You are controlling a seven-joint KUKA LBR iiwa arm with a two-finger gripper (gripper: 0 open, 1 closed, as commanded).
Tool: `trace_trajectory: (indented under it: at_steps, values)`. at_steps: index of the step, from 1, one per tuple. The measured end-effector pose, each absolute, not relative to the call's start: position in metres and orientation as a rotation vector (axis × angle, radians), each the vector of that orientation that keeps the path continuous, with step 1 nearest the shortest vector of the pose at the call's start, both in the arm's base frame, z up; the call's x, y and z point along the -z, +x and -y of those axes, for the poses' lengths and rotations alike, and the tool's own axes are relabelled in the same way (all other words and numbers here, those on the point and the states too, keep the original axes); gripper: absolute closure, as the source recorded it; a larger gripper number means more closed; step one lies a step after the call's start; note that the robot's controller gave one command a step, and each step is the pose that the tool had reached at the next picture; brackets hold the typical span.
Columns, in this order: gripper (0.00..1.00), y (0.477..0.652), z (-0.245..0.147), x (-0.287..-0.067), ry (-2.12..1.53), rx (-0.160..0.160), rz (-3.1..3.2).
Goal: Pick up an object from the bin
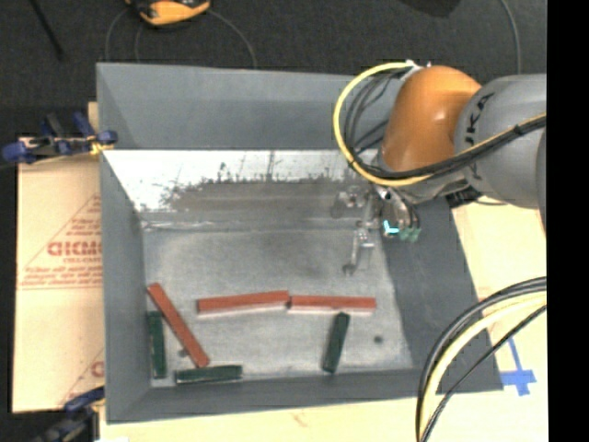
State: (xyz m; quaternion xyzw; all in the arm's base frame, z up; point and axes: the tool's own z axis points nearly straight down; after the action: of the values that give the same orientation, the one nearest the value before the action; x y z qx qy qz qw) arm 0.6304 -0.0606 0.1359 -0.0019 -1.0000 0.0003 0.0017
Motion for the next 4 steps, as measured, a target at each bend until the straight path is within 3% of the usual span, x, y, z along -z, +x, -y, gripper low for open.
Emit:
trace_trajectory:
  at_steps: [1, 2, 3, 4]
  values:
    - [0.0, 0.632, 0.061, -0.141, -0.004, -0.002, 3.146]
    - [0.0, 0.59, 0.026, -0.085, -0.142, 0.001, 3.145]
    - [0.0, 0.58, 0.015, -0.083, -0.169, 0.001, 3.139]
    - [0.0, 0.557, 0.007, -0.101, -0.153, 0.0, 3.139]
